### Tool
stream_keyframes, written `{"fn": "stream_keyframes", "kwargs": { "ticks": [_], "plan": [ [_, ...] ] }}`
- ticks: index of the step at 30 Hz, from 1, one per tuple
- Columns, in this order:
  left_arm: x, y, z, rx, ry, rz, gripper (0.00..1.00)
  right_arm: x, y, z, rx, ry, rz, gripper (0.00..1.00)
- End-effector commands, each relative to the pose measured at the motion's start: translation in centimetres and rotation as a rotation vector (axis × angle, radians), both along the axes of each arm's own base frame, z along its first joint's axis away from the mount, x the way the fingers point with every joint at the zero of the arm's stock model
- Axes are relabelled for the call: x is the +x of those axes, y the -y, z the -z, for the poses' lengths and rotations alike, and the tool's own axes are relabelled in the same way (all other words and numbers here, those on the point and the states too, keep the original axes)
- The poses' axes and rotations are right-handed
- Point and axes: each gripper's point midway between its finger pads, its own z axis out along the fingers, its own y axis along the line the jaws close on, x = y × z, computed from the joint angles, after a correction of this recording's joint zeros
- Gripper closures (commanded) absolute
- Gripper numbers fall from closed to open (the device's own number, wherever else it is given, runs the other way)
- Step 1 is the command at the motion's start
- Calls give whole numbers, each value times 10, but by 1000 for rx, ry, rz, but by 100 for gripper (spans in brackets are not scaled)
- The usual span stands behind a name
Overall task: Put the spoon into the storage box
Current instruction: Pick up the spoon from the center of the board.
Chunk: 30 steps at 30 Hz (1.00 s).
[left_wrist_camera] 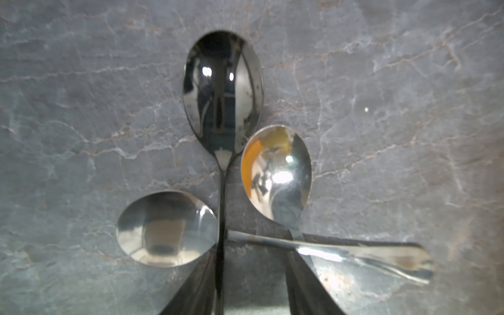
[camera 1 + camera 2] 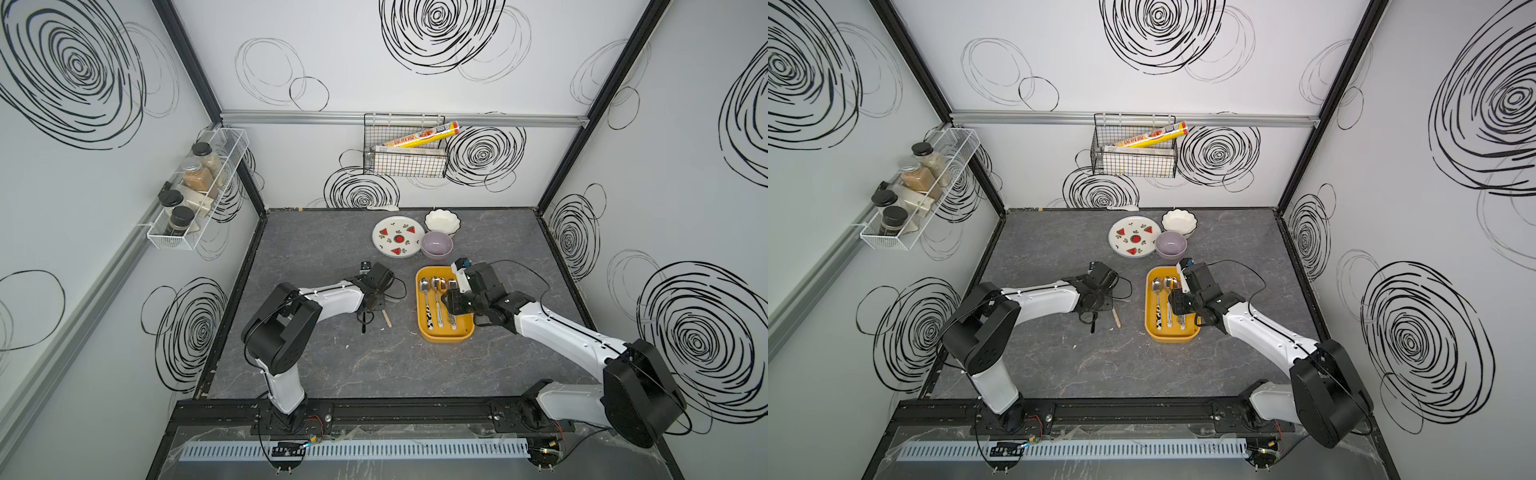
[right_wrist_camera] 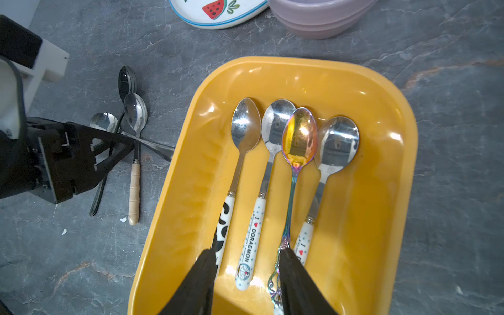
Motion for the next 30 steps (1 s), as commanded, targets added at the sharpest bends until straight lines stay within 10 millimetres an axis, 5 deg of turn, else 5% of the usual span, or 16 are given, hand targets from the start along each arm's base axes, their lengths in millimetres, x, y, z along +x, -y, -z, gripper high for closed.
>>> {"fn": "stream_keyframes", "kwargs": {
  "ticks": [1,17,30],
  "plan": [
    [-18,-14,27,48,-101,-11,59,3,-4,-2,17,6,-2,57],
    [-22,-28,44,73,-139,-27,81,4,-4,-4,19,9,-2,57],
    [-17,-32,21,62,-76,-43,100,3,-4,-2,19,6,-2,57]
  ]
}}
